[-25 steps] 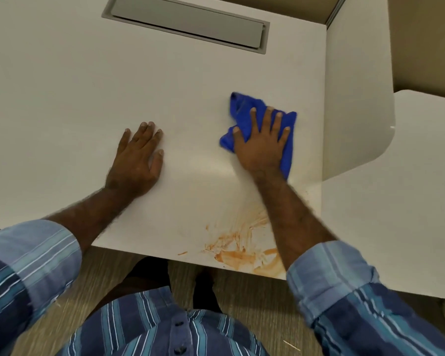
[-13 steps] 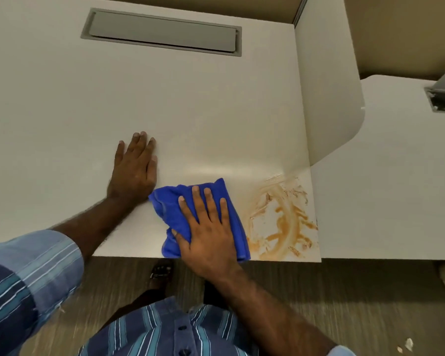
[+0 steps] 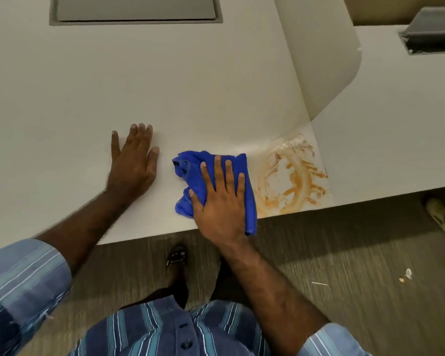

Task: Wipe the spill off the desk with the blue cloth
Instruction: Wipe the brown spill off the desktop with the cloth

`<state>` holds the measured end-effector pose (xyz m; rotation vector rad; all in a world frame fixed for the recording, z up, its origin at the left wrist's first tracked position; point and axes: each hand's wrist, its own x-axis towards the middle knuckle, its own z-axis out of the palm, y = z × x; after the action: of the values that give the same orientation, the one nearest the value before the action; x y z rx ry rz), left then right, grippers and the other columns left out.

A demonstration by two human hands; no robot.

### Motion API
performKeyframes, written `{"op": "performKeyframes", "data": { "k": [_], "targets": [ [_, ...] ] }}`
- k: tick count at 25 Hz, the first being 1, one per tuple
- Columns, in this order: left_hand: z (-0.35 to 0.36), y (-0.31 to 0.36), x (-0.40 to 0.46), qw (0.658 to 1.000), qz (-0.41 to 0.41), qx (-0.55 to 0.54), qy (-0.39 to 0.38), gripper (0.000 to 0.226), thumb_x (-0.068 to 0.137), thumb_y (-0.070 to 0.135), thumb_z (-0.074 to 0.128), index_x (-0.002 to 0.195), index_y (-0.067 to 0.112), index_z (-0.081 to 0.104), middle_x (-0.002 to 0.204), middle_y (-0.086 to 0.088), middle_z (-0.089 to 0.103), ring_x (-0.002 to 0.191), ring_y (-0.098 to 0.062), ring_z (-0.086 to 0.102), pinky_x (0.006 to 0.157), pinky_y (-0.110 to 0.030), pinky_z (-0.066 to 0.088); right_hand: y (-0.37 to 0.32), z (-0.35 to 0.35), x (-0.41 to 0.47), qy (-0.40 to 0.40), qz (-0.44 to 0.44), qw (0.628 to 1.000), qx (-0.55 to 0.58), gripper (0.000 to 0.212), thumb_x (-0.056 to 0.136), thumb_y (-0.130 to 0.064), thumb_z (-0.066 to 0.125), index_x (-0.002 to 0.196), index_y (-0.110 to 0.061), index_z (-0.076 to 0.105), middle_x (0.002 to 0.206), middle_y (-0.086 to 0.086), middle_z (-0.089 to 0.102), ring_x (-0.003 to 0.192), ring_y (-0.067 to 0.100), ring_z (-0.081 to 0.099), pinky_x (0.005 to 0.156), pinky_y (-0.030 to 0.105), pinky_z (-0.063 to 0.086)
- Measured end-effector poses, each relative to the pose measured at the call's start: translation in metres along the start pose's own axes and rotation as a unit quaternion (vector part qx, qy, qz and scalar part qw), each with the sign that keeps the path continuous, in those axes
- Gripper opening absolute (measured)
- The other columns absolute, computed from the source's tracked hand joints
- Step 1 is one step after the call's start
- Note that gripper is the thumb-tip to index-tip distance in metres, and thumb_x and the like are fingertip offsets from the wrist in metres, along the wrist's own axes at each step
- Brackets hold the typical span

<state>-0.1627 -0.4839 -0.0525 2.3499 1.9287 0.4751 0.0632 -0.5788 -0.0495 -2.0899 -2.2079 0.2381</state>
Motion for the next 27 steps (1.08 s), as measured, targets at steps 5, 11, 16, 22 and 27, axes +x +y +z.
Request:
{"op": "performKeyframes", "data": {
  "k": [5,11,16,22,27],
  "targets": [
    [0.001,0.001,-0.007,0.999,0.031,-0.011,-0.027,0.057,0.111,0.033,0.037,0.16,0.003,0.038,0.168,-0.021,0.035,0.16,-0.033,0.026,0.13,-0.063,0.008,0.037,-0.01,0.012,-0.019,0.117,0.993,-0.024,0.077,0.11,-0.064,0.022,0.174,-0.025,0.005,0.183,0.008,0.001,0.169,0.031,-0.003,0.136,0.057,0.005],
    [0.005,-0.003,-0.003,0.997,0.0,-0.043,-0.059,0.058,0.113,0.041,0.03,0.162,0.01,0.036,0.173,-0.015,0.026,0.164,-0.026,0.014,0.132,-0.055,0.002,0.012,-0.014,0.085,0.0,0.207,0.978,0.01,0.079,0.11,-0.064,0.023,0.174,-0.022,0.002,0.182,0.012,-0.003,0.169,0.035,-0.006,0.134,0.062,0.001],
    [0.004,-0.003,-0.004,0.997,0.002,-0.051,-0.059,0.062,0.111,0.043,0.026,0.161,0.009,0.037,0.172,-0.016,0.027,0.163,-0.028,0.015,0.132,-0.055,0.003,-0.037,0.005,-0.018,0.018,0.084,0.996,-0.01,0.076,0.11,-0.064,0.022,0.174,-0.024,0.011,0.182,0.011,0.007,0.169,0.032,0.002,0.136,0.059,0.006],
    [-0.001,0.0,-0.005,0.997,0.003,-0.045,-0.061,0.062,0.111,0.044,0.026,0.162,0.01,0.034,0.173,-0.015,0.025,0.164,-0.026,0.013,0.133,-0.055,0.002,0.027,-0.018,0.023,-0.014,0.196,0.98,-0.028,0.077,0.111,-0.064,0.025,0.174,-0.025,0.005,0.183,0.009,0.002,0.169,0.031,-0.003,0.135,0.059,0.002],
    [-0.002,0.002,-0.006,0.998,0.004,-0.034,-0.06,0.059,0.112,0.04,0.03,0.162,0.008,0.036,0.172,-0.017,0.027,0.163,-0.028,0.017,0.132,-0.055,0.004,-0.005,-0.013,0.071,0.007,0.179,0.984,-0.008,0.078,0.11,-0.064,0.022,0.174,-0.022,0.007,0.182,0.013,0.003,0.169,0.035,-0.002,0.134,0.062,0.002]
  ]
}}
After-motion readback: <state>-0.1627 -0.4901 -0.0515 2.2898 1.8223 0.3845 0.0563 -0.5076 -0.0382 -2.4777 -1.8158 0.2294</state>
